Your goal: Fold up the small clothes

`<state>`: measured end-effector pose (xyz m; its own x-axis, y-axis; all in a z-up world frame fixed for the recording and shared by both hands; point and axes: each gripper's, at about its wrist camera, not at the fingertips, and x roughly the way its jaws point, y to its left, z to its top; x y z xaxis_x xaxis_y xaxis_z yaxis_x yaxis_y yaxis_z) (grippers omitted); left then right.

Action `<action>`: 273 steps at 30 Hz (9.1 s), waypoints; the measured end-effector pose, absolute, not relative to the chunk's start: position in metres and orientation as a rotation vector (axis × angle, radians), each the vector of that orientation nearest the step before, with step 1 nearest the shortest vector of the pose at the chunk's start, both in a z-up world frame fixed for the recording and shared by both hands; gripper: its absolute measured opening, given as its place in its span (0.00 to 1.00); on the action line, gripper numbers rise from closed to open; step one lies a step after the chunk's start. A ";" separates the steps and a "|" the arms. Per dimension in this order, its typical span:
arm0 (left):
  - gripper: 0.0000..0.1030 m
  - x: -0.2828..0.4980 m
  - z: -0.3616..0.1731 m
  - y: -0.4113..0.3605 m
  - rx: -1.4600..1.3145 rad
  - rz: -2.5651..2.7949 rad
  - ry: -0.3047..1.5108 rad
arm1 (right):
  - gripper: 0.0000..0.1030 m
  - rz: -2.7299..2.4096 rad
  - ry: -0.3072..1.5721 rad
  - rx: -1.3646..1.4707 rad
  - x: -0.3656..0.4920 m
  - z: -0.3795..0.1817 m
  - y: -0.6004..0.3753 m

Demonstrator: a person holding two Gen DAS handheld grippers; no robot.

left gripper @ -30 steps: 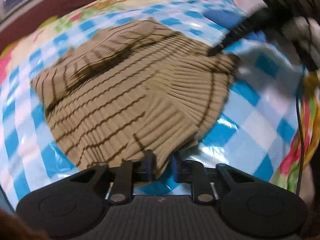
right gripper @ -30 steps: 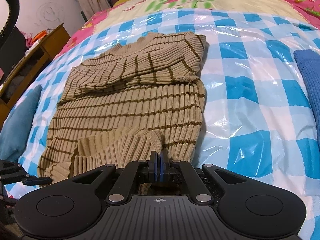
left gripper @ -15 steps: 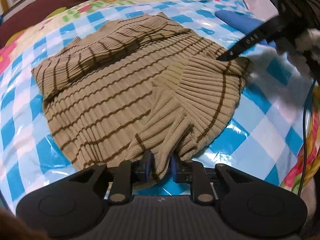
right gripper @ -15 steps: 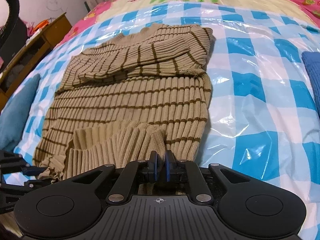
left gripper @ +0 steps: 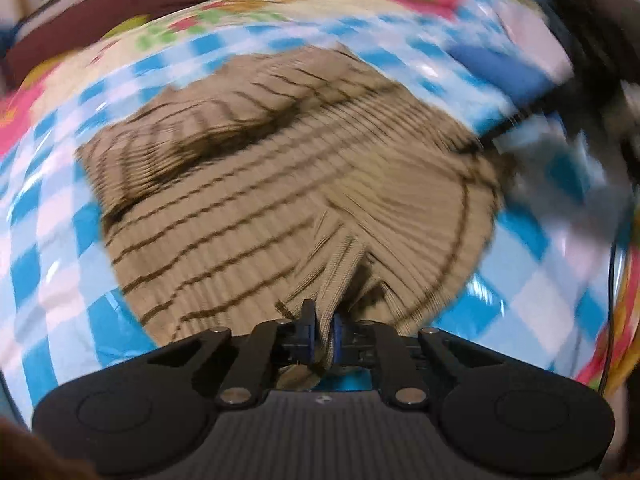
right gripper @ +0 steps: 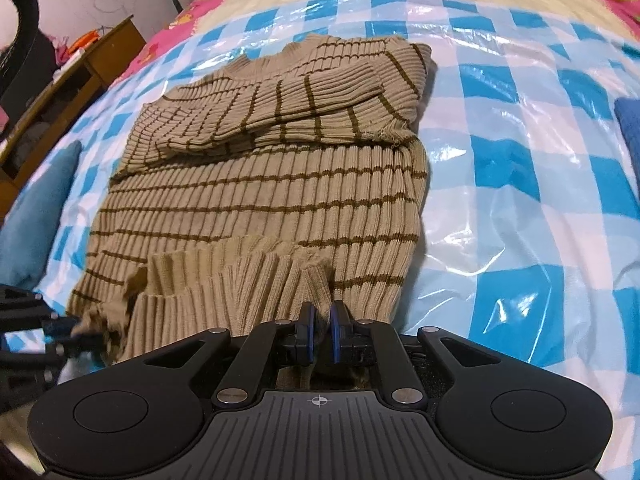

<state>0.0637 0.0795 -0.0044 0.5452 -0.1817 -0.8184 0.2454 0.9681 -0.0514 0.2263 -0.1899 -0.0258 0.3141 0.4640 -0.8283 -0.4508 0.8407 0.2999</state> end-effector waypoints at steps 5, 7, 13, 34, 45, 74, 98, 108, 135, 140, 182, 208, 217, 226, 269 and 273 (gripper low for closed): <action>0.13 0.070 0.003 0.125 -0.169 -0.130 0.934 | 0.13 0.615 1.112 0.074 0.230 -0.029 -0.192; 0.13 0.071 0.002 0.142 -0.240 -0.088 0.928 | 0.15 0.619 1.115 0.091 0.231 -0.030 -0.192; 0.13 0.069 -0.019 0.172 -0.360 0.016 0.954 | 0.27 0.629 1.122 0.159 0.235 -0.029 -0.200; 0.13 0.070 -0.030 0.170 -0.421 0.005 0.977 | 0.55 0.756 1.175 0.282 0.244 -0.035 -0.200; 0.12 0.067 -0.018 0.169 -0.407 -0.004 0.934 | 0.06 0.694 1.109 0.211 0.240 -0.023 -0.196; 0.38 0.088 -0.027 0.144 -0.189 -0.040 1.012 | 0.04 0.578 0.969 0.322 0.246 0.005 -0.227; 0.11 0.140 0.090 0.222 -0.306 0.090 0.583 | 0.04 0.563 0.621 0.316 0.291 0.105 -0.220; 0.11 0.222 0.032 0.228 -0.290 0.159 0.667 | 0.04 0.415 0.666 0.205 0.375 0.053 -0.180; 0.42 0.184 0.003 0.267 -0.490 0.281 0.735 | 0.29 0.387 0.808 0.220 0.382 0.008 -0.181; 0.46 0.131 0.002 0.238 -0.520 0.167 0.772 | 0.39 0.483 0.849 0.206 0.326 0.006 -0.199; 0.29 0.088 -0.045 0.190 -0.535 -0.074 1.114 | 0.16 0.635 1.208 0.206 0.238 -0.026 -0.228; 0.35 0.104 0.005 0.179 -0.363 -0.012 0.860 | 0.28 0.567 0.964 0.036 0.249 0.015 -0.185; 0.45 0.174 -0.008 0.152 -0.232 -0.014 0.855 | 0.43 0.612 0.986 0.042 0.304 -0.019 -0.097; 0.42 0.177 -0.019 0.148 -0.173 0.020 0.856 | 0.07 0.579 0.976 0.002 0.308 -0.028 -0.084; 0.38 0.129 -0.017 0.206 -0.371 0.134 0.782 | 0.27 0.834 0.906 0.008 0.279 0.011 0.021; 0.42 0.103 -0.016 0.205 -0.409 0.105 0.771 | 0.34 0.865 0.971 -0.001 0.282 0.000 0.056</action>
